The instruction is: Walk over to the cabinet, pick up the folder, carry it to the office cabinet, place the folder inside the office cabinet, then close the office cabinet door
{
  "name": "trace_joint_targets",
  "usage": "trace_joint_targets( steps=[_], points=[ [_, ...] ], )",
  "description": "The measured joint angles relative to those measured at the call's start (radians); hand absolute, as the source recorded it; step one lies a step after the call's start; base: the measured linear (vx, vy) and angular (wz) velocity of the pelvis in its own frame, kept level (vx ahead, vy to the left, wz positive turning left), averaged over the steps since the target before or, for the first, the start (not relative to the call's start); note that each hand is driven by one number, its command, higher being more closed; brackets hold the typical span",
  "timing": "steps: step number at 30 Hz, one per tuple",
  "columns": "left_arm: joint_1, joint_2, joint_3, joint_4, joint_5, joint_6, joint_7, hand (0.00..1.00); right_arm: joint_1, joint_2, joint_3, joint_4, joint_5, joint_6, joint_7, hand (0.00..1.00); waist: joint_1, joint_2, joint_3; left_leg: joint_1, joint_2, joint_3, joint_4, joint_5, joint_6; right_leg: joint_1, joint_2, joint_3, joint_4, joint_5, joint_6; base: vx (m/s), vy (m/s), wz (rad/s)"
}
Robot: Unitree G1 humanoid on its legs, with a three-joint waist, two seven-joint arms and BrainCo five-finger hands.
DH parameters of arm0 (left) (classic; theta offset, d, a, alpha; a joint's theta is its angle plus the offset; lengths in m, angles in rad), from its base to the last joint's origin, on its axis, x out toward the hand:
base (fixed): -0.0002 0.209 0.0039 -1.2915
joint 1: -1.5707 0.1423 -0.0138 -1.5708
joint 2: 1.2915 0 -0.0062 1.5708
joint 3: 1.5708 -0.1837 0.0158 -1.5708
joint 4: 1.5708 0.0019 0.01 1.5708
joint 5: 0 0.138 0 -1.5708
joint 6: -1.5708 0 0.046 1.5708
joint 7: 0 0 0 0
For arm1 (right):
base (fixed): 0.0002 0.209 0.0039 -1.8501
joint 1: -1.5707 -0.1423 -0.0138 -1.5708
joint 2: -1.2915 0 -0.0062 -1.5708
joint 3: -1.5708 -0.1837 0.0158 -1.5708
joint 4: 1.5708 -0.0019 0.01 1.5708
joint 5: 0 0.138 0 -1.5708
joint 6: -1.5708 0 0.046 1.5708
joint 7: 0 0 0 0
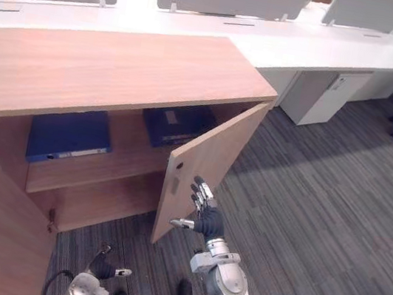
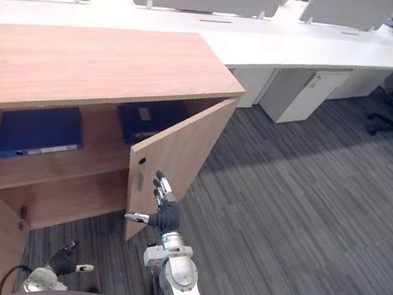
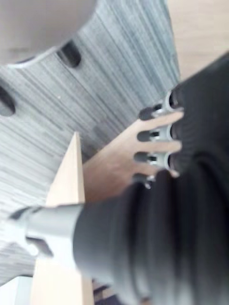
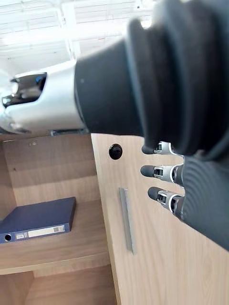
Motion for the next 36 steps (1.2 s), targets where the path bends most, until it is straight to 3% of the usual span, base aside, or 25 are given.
trace_joint_targets(
  steps=[2,3,7,12,16,26,36],
  points=[
    [-0.001,0.018,0.005,-0.004,-0.001,-0.001,-0.001,0.0,-0.085,-0.007,-0.011,0.028,0.0,0.0,0.0,0.0,0.011,-0.024,-0.005,-0.004,-0.047,-0.015,-0.082,0.039,-0.001,0.043,-0.019,-0.005,-0.007,-0.041,-0.003,0.07,0.015,0.3],
    [-0.004,0.015,0.008,0.003,-0.001,0.0,0.0,0.0,-0.111,-0.014,-0.021,0.034,0.001,0.0,0.0,0.0,0.015,-0.021,-0.003,-0.004,-0.054,-0.026,-0.095,0.059,0.004,0.039,-0.029,-0.012,-0.024,-0.023,0.031,0.06,0.017,0.34],
    [-0.021,0.004,0.024,0.004,-0.02,-0.001,-0.002,0.0,-0.24,-0.076,-0.1,0.13,0.003,0.012,-0.006,0.0,0.03,0.004,0.032,-0.022,-0.057,-0.052,-0.095,0.111,0.021,0.033,-0.031,-0.054,-0.006,-0.027,0.034,0.0,0.022,0.33],
    [-0.022,0.014,0.03,0.004,-0.039,-0.001,-0.003,0.0,-0.37,-0.13,-0.158,0.244,0.007,0.022,-0.011,0.0,0.035,-0.002,0.035,-0.05,-0.067,-0.065,-0.095,0.12,0.024,0.024,-0.04,-0.073,-0.014,-0.016,0.048,0.08,0.001,0.16],
    [-0.027,0.016,0.032,-0.005,-0.05,-0.003,-0.003,0.0,-0.456,-0.148,-0.173,0.302,0.021,0.034,-0.023,0.0,0.046,0.009,0.059,-0.054,-0.071,-0.081,-0.095,0.127,0.036,0.031,-0.041,-0.086,-0.018,-0.012,0.057,0.1,-0.006,0.16],
    [-0.033,0.014,0.023,-0.005,-0.079,-0.013,-0.005,0.0,-0.657,-0.205,-0.166,0.48,0.023,0.046,-0.031,0.0,0.052,0.043,0.093,-0.057,-0.058,-0.11,-0.095,0.135,0.027,0.035,-0.026,-0.116,-0.014,-0.018,0.051,0.01,-0.03,0.06],
    [-0.039,0.014,0.019,-0.007,-0.099,-0.013,-0.003,0.0,-0.65,-0.219,-0.177,0.49,0.023,0.045,-0.048,0.0,0.048,0.047,0.108,-0.073,-0.063,-0.136,-0.095,0.137,0.029,0.035,-0.032,-0.141,-0.012,-0.033,0.054,0.0,-0.002,0.1]
  ],
)
